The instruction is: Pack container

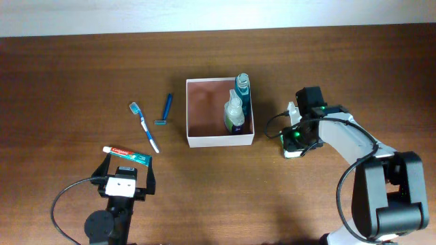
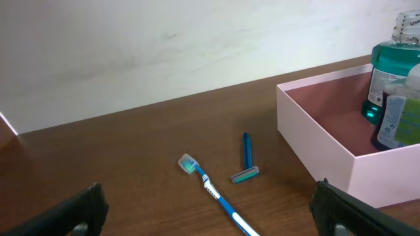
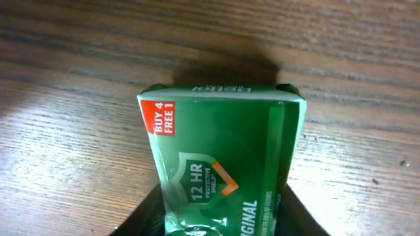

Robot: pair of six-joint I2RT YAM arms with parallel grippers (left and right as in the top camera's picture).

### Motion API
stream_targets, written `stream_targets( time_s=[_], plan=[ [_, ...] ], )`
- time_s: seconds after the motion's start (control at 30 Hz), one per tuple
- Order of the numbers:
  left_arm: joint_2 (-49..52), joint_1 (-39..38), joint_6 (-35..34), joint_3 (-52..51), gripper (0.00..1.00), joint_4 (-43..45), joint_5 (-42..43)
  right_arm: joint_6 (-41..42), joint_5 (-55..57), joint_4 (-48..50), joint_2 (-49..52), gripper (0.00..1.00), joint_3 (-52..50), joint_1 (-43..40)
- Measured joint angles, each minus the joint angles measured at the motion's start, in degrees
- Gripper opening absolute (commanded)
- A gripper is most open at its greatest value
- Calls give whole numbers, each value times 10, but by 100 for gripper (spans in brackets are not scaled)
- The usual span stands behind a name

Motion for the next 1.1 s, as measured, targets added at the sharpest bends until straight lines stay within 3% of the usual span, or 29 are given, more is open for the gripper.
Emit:
stream_targets(
  time_s=[0.37, 0.43, 0.53, 0.6, 0.67, 0.7, 0.77, 0.83, 1.1],
  plan=[
    [0, 0, 0, 0, 100, 0, 0, 0, -4, -24, -7, 23, 13, 0],
    [0, 0, 0, 0, 100, 0, 0, 0, -3, -42, -5, 17, 21, 0],
    [0, 0, 0, 0, 100, 0, 0, 0, -2, -60, -3, 17, 37, 0],
    [0, 0, 0, 0, 100, 0, 0, 0, -2, -65, -1, 39, 49, 0],
    [0, 0, 0, 0, 100, 0, 0, 0, -1, -66, 0, 44, 58, 0],
    [0, 0, 0, 0, 100, 0, 0, 1, 0, -67, 0, 59, 61, 0],
    [0, 0, 0, 0, 100, 0, 0, 1, 2, -73, 0, 75, 63, 0],
    [0, 0, 0, 0, 100, 0, 0, 1, 6, -80, 0, 99, 63, 0],
    [0, 0, 0, 0, 100, 0, 0, 0, 22, -79, 0, 99, 63, 0]
  ],
)
